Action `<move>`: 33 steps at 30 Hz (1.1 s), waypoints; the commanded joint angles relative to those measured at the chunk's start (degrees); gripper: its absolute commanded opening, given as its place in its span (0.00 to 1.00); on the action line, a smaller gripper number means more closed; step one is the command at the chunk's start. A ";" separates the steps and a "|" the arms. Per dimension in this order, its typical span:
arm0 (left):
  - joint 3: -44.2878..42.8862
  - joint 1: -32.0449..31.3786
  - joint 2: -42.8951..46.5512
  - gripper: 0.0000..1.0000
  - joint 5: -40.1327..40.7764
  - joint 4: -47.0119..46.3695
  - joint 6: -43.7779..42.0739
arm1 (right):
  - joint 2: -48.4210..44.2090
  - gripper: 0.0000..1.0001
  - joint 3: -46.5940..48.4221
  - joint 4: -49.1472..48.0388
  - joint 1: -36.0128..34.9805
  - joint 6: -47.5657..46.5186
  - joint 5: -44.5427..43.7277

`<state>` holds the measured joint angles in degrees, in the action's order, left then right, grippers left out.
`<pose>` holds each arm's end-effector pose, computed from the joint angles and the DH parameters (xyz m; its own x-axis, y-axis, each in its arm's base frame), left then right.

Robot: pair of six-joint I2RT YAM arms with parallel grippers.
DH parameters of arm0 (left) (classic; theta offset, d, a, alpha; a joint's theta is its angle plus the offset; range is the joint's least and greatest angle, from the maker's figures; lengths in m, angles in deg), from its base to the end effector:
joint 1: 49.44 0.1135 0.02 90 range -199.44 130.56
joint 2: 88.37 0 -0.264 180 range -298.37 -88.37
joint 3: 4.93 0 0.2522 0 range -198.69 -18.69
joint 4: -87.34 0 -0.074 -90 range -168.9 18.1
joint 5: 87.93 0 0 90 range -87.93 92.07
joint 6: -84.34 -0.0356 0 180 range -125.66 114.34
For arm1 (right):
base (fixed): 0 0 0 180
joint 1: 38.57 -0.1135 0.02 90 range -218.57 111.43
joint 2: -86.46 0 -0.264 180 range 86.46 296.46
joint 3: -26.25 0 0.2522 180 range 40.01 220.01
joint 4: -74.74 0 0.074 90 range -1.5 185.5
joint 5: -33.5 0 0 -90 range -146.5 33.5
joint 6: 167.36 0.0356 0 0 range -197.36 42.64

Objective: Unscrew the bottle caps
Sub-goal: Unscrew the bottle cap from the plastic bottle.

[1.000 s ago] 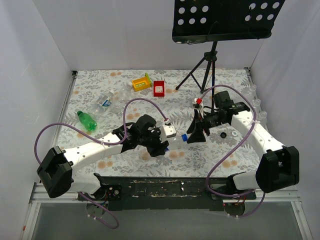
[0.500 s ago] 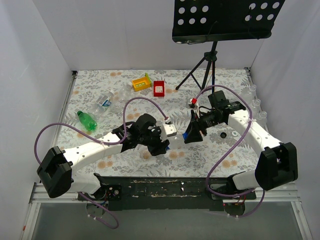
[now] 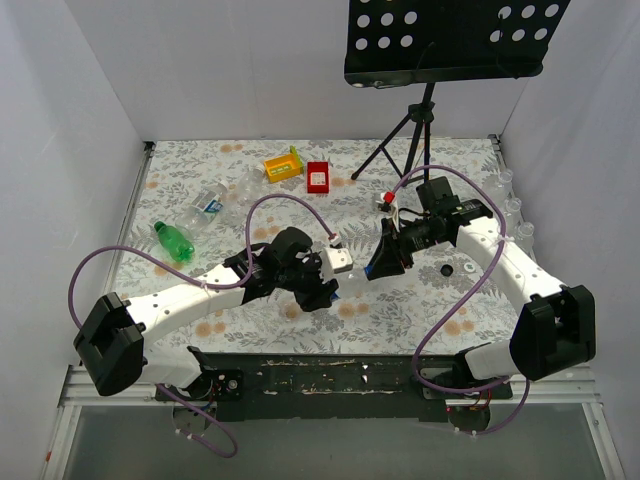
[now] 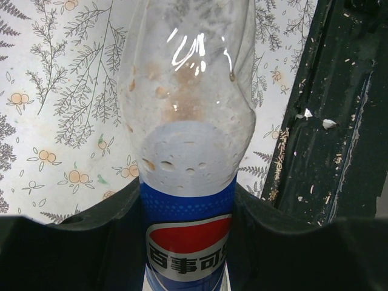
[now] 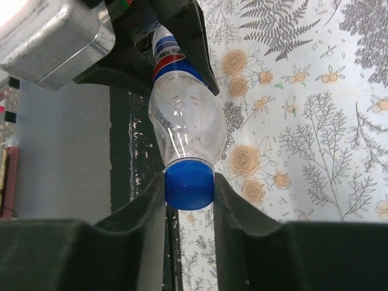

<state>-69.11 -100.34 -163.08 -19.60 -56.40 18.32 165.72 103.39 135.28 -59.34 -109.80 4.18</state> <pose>0.1611 -0.2191 0.2440 -0.7779 0.3583 -0.5162 0.6178 0.5861 -0.5242 0.2366 0.1229 0.2823 -0.4070 -0.4353 -0.8031 -0.9081 0.0976 0.4073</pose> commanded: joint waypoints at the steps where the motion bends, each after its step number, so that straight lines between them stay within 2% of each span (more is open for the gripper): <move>1: -1.35 0.01 1.33 0.10 -0.92 -0.62 -0.26 | 0.54 0.24 2.37 2.86 -0.41 -3.49 1.63; 4: -0.65 0.09 2.56 0.08 -2.23 -1.14 -0.26 | 0.80 0.05 2.98 6.12 -0.41 -8.32 2.24; 5: -0.22 0.09 2.91 0.08 -3.45 -1.32 -0.34 | 0.89 0.01 3.24 7.69 -0.58 -10.25 2.42; 10: -0.30 1.93 4.23 0.06 -13.19 -0.10 -0.52 | 0.28 0.01 6.14 16.31 -3.21 -26.06 1.72; 15: -1.88 7.64 2.74 0.06 -27.96 4.99 -0.52 | -6.38 0.01 5.27 14.93 -7.78 -41.79 -6.78; 18: -2.76 11.16 1.33 0.06 -34.03 7.64 -1.31 | -12.01 0.01 1.42 5.37 -11.03 -44.10 -15.22; 19: -2.76 11.69 1.16 0.05 -34.49 7.47 -1.05 | -11.59 0.01 1.92 5.25 -11.39 -44.89 -16.90; 25: -3.02 11.61 -0.16 0.06 -33.09 5.45 0.09 | -11.32 0.02 2.28 2.35 -11.48 -38.85 -16.22; 26: -3.29 11.69 -0.43 0.05 -32.56 5.36 0.18 | -11.67 0.07 1.76 1.13 -11.48 -37.35 -15.95; 28: -3.20 11.61 -0.34 0.06 -31.25 5.01 0.53 | -12.38 0.24 1.23 -0.64 -11.22 -32.96 -16.21; 30: -3.03 11.61 0.10 0.05 -29.75 4.57 0.97 | -12.99 0.47 1.05 -2.04 -10.87 -28.40 -16.39; 33: -2.50 11.61 1.76 0.05 -26.59 3.43 1.85 | -13.78 0.73 1.22 -4.15 -8.68 -22.06 -13.76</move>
<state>-70.07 -89.08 -164.40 -47.75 -50.87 18.76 153.94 104.63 136.20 -70.79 -141.52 -9.43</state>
